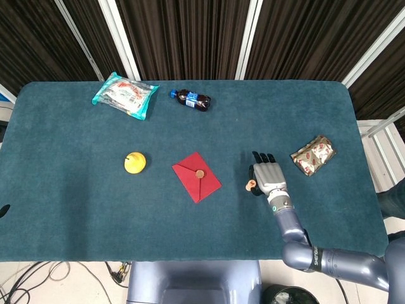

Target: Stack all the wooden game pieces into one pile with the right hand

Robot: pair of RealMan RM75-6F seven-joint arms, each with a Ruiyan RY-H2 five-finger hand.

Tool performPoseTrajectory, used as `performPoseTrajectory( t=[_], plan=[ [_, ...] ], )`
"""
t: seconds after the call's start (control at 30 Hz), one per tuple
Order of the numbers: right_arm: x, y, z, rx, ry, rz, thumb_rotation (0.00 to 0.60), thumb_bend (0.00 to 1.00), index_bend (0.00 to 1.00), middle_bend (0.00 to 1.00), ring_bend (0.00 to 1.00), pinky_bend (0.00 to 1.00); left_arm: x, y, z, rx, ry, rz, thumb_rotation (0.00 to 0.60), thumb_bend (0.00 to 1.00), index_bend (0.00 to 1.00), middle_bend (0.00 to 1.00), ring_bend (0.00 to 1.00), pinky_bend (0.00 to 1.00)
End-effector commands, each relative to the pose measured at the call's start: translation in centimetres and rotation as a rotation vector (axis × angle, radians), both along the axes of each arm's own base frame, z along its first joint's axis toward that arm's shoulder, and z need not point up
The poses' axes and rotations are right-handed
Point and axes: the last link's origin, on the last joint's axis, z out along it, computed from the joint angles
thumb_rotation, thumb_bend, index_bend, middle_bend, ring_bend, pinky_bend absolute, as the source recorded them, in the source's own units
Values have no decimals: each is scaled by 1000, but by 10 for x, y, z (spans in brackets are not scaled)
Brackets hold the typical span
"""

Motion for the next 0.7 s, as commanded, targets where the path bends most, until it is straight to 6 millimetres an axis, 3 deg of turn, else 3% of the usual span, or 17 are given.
performPoseTrajectory(
  t=[0.03,0.7],
  plan=[
    [-1,0,0,0,0,-4,600,370,535,0,0,0,0,0,0,0,1,1,600,147,74,0,0,0],
    [0,2,0,11,0,2,600,369,495,0,0,0,0,0,0,2,1,4,600,148,74,0,0,0]
  ],
)
